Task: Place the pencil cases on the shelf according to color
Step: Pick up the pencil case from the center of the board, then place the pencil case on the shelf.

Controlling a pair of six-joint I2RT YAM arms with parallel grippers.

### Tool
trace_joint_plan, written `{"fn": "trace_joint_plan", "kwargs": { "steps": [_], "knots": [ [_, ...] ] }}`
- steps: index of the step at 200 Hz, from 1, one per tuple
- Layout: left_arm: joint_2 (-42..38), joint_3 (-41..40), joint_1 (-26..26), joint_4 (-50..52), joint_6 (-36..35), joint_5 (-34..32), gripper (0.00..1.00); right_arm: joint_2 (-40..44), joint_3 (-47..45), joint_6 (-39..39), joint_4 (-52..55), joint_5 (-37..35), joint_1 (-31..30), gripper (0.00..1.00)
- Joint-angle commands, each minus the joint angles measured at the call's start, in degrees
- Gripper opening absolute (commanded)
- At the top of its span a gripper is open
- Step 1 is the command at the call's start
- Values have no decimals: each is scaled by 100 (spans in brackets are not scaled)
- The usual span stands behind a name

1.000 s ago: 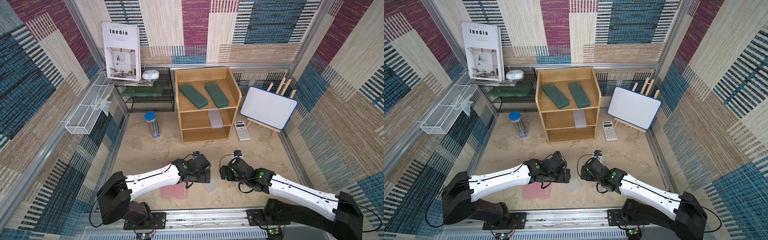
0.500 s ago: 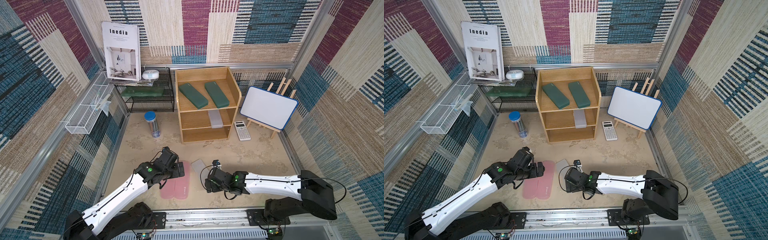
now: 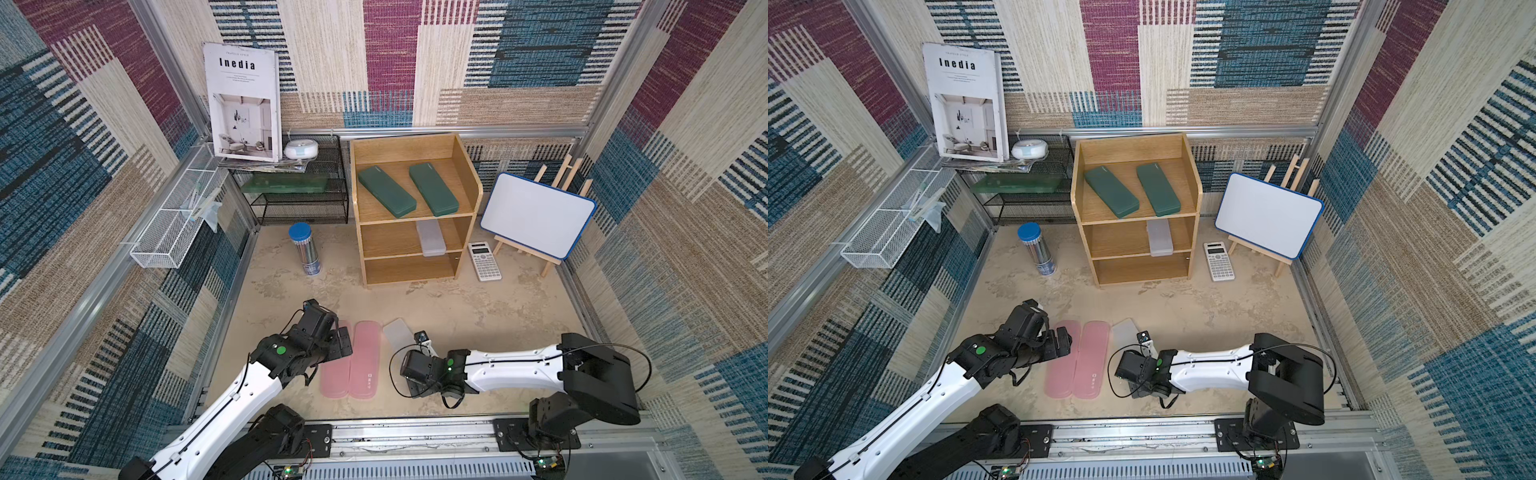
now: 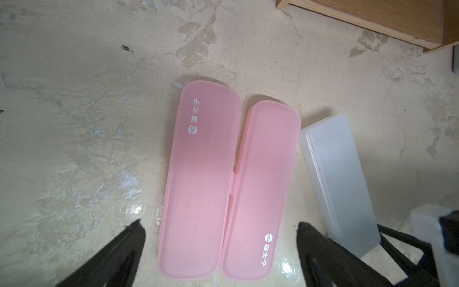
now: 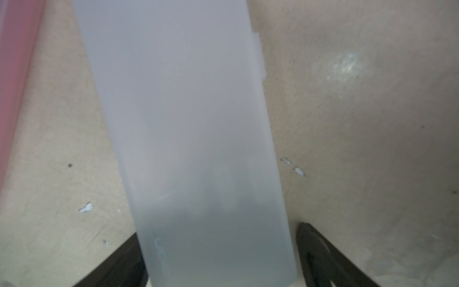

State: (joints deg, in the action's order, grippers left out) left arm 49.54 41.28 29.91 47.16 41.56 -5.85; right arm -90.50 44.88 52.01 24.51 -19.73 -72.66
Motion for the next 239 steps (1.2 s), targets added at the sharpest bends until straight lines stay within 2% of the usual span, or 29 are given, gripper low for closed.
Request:
{"fn": "trace_joint_plan", "kwargs": {
  "steps": [1,34,60,93,104,161,188,218,239],
  "knots": [
    [-19,-1,-28,-3,-61,18,99,-205,-56,12,-22,21,-19,90],
    [-26,-6,-53,23,-123,6,99,-338,-126,41,-50,-45,-96,86],
    [-41,-41,-59,-18,-122,22,100,-232,-273,120,-133,-49,-182,78],
    [-63,-32,-61,-6,-117,41,99,-20,-301,307,-30,-180,-290,57],
    [-83,-16,-56,-3,-111,48,100,62,-205,348,77,-289,-322,53],
    [-166,289,-64,62,-176,37,100,541,846,353,844,-1269,-333,52],
    [-103,338,-82,-9,-201,-39,99,537,1466,-24,992,-1938,-276,53],
    [5,379,-141,-208,-227,11,99,339,2144,-723,766,-1925,272,53],
    [140,445,-213,-323,-282,90,99,126,2627,-1202,460,-1615,807,53]
  ]
}}
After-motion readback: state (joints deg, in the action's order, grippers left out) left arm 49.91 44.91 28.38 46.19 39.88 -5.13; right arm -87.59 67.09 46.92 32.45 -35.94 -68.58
